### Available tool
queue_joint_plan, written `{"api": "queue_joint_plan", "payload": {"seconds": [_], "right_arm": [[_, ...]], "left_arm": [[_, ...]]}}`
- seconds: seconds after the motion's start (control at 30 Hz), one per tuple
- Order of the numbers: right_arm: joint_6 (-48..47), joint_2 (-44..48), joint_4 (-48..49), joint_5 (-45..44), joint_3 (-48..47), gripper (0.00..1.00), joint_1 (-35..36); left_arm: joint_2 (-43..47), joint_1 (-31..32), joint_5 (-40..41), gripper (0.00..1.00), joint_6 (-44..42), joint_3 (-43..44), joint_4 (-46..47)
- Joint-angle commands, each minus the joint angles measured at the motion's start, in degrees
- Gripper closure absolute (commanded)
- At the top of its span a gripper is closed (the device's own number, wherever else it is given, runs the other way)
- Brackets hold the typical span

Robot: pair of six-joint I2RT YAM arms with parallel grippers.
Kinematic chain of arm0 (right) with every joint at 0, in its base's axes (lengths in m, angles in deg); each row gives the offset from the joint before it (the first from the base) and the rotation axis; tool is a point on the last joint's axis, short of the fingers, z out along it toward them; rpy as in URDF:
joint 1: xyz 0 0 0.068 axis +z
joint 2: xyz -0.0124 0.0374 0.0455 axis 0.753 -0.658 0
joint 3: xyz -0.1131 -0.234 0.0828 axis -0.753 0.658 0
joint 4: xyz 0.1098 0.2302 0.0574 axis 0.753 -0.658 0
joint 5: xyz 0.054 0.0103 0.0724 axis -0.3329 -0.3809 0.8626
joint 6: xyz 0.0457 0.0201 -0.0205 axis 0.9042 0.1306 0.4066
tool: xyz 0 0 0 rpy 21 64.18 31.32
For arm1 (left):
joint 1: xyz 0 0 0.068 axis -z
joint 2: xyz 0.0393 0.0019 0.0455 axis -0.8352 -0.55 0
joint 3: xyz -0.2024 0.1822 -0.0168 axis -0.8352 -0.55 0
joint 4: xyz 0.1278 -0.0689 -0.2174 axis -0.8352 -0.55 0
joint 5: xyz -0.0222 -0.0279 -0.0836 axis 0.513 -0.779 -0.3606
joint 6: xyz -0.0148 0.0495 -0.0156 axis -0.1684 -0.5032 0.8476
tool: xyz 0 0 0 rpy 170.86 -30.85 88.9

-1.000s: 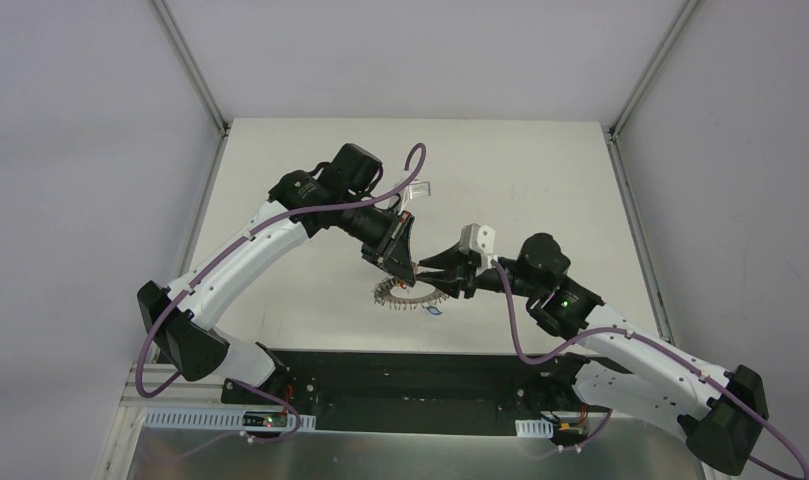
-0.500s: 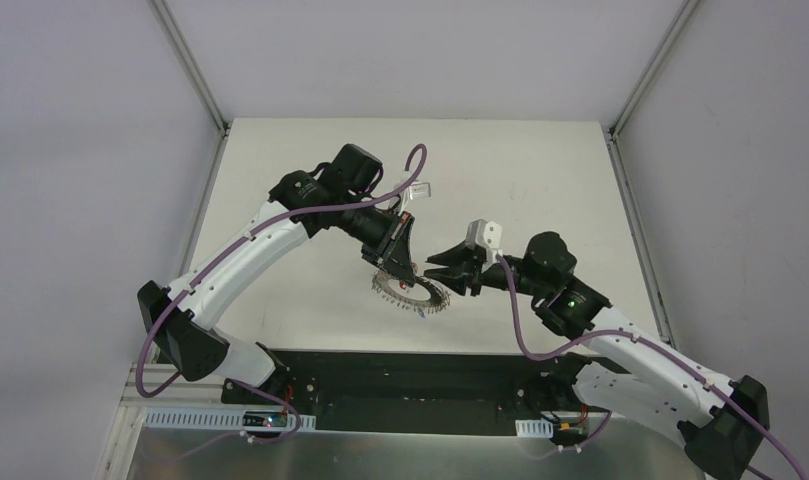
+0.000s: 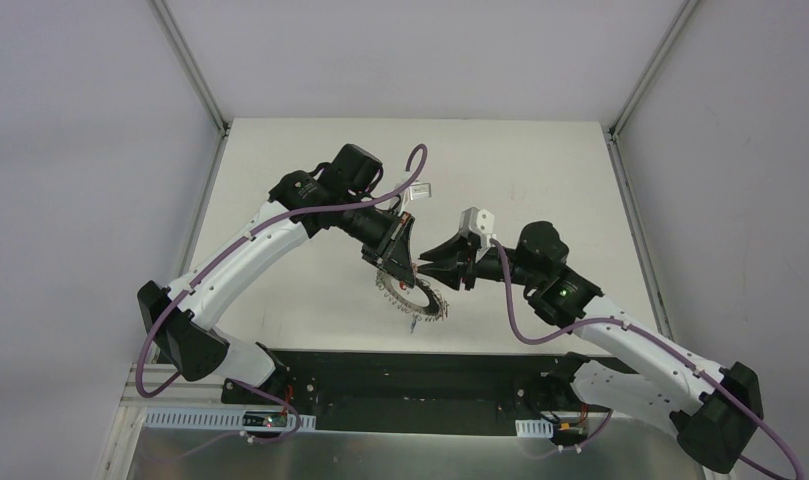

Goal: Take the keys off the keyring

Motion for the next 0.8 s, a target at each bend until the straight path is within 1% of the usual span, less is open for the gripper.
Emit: {"api": "queue_joint_plan", "payload": {"seconds": [0.0,0.23,0.67,0.77], "right_arm": [[3.59,-0.77,5.84,4.31,-2.12,0.68,-0.24],[6.14,-2.4,9.57,6.3,-1.75,0.68,-0.25],[7.4,-3.98,11.09,8.7,-0.95,0.7,-0.21],[7.89,-4.52,11.35,11.05,-1.16,0.81,-0.26]], "left_arm": [[1.64,0.73,-2.66,1.0,-1.85,0.28,0.79],[1.69,0.78,-2.74,1.0,-2.17,0.31,0.77],[1.91,0.86,-2.54,1.0,-2.67,0.84,0.78],[1.76,0.82,-2.26,1.0,-2.76,0.9,0.83]]}}
